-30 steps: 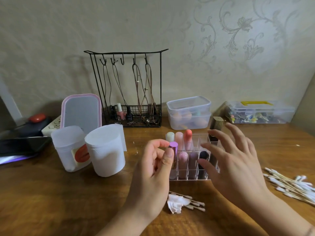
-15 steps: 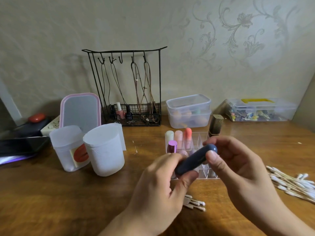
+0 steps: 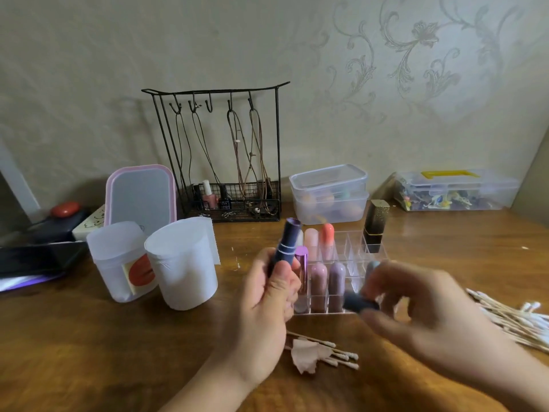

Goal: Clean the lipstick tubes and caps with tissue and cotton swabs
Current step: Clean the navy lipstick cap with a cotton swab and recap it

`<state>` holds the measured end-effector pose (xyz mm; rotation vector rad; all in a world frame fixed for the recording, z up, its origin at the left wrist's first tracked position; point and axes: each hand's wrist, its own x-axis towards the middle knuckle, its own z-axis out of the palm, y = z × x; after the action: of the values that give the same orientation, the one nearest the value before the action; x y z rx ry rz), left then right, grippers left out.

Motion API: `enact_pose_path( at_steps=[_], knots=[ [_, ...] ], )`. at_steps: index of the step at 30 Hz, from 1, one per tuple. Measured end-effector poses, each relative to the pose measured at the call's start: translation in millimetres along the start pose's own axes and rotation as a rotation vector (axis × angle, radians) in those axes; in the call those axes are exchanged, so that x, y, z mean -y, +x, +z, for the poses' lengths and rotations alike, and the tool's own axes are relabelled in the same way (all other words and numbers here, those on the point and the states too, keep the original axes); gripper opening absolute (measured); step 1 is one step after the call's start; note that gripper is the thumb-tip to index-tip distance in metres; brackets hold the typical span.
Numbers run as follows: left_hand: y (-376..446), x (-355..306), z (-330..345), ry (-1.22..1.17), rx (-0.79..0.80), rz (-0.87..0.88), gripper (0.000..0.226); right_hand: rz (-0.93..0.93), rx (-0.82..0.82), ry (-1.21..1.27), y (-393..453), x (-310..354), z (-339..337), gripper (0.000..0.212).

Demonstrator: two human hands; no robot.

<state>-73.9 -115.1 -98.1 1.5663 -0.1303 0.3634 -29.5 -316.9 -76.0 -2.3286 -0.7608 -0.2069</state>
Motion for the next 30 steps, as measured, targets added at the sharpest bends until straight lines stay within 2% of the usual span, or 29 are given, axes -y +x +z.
enact_pose_path(
  at_steps=[2,4,8,10,12,14,18,21,23,27,29,30],
  knots=[
    [2,0,-1,-0.044,-0.022,-0.028,0.024,0.043,0.098,-0.286,-1,5,9,0.018],
    [2,0,-1,-0.084,-0.03,-0.051,0.026,0.055,0.142,-0.389,-2,10,16,0.02],
    [0,-1,2,-0.124,-0.013,-0.073,0.028,0.007,0.141,-0.436,-3,13,18,0.025],
    [-2,-2,4,-0.151,-0.012,-0.079,0.029,-0.085,0.075,-0.456,-5,14,19,0.029],
    [-3,-3,5,-0.188,-0.025,-0.076,0.03,-0.173,0.004,-0.371,-6,16,24,0.034],
    [-3,-3,7,-0.21,-0.04,-0.063,0.031,-0.235,0.02,-0.294,-9,17,35,0.038],
    [-5,1,10,-0.258,-0.038,-0.079,0.032,-0.381,0.062,-0.308,-7,13,58,0.018],
    [-4,1,10,-0.273,-0.047,-0.062,0.033,-0.428,-0.002,-0.3,-5,8,61,0.016],
    [-4,1,8,-0.201,-0.061,-0.027,0.031,-0.403,-0.116,-0.17,-5,8,58,0.014],
    [-9,1,7,0.013,0.004,0.0,0.041,-0.268,-0.402,0.233,-4,10,46,0.025],
    [-10,-2,10,0.003,0.011,-0.027,0.044,-0.217,-0.42,0.387,-4,13,41,0.021],
    [-10,-2,11,-0.056,0.006,-0.044,0.046,-0.196,-0.371,0.524,-5,15,39,0.013]
  ],
)
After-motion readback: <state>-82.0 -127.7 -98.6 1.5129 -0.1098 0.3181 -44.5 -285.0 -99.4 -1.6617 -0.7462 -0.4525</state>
